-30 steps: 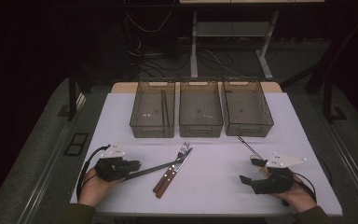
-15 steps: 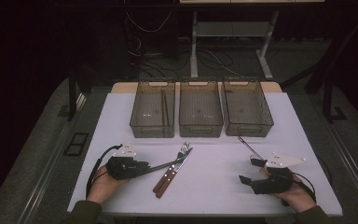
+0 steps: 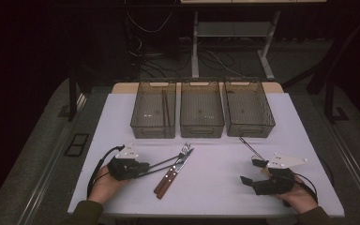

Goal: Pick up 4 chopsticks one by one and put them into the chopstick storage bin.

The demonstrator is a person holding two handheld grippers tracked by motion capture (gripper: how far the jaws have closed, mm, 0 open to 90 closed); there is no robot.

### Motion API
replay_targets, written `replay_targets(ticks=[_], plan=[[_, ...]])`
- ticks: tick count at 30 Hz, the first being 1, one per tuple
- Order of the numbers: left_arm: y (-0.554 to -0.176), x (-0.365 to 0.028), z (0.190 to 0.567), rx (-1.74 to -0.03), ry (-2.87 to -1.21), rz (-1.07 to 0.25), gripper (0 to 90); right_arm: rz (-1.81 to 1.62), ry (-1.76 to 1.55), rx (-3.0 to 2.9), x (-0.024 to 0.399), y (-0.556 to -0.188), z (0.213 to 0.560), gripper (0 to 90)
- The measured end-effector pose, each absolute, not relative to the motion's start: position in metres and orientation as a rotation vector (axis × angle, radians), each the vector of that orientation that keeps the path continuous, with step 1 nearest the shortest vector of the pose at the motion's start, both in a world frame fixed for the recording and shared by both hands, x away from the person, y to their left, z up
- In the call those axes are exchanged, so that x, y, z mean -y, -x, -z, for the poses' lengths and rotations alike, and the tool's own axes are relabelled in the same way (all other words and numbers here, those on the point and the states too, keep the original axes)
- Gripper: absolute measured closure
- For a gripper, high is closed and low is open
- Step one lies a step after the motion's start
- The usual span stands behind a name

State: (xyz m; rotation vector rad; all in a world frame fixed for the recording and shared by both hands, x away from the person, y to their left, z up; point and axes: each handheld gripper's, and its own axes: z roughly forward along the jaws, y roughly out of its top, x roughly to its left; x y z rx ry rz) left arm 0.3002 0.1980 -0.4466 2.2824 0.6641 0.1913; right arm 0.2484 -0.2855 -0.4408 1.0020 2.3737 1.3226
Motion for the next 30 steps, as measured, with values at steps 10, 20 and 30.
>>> replay_targets(ticks=[10,20,30], plan=[[-0.3016,-0.1986,0.4465,-0.631,-2.293,-0.202,85.3,-1.322,-0.997,-2.372,0.2844,-0.2480,0.4407,18.9],[-0.3027,-0.2010,0.4455,-0.650,-2.269,-0.207,85.5,-1.342,-0.988,-2.362,0.2842,-0.2477,0.4399,17.3],[-0.3024,-0.2053,0.4402,-0.676,-2.239,-0.216,85.5,-1.333,-1.024,-2.335,0.2779,-0.2539,0.4431,11.7]])
